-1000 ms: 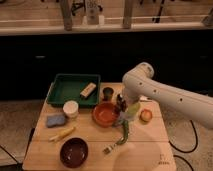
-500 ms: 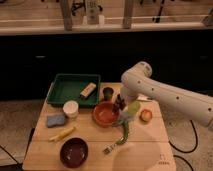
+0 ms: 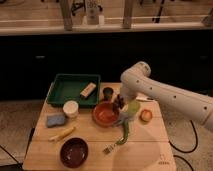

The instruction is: Place grapes in red bowl

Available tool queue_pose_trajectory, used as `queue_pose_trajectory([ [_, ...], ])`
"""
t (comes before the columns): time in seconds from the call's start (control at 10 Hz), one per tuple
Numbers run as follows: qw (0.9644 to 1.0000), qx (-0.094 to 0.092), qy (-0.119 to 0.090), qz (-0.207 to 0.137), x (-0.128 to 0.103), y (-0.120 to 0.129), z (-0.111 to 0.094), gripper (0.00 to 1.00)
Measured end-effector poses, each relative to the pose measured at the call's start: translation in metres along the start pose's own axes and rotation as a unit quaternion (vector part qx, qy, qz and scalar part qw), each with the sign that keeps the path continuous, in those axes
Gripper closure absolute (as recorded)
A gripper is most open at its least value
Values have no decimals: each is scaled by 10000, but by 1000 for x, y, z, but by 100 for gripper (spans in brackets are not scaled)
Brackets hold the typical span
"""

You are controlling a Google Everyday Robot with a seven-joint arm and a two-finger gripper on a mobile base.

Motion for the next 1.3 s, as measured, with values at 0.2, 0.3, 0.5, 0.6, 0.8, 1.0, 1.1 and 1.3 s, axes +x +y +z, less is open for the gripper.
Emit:
queue_pose_trajectory([
  [0.2,10000,15,-19,-63,0,-3,2,100],
  [0.3,9999,17,-22,-102,0,-5,3,100],
  [0.5,9998,23,-38,-184,0,-8,4,100],
  [0.6,9997,26,-42,-218,1,-9,5,100],
  [0.8,9994,28,-91,-332,-1,-13,2,100],
  [1.0,9990,26,-126,-439,-3,-16,1,100],
  [1.1,9985,14,-161,-518,-6,-16,0,100],
  [1.3,9978,5,-203,-624,-10,-17,-1,100],
])
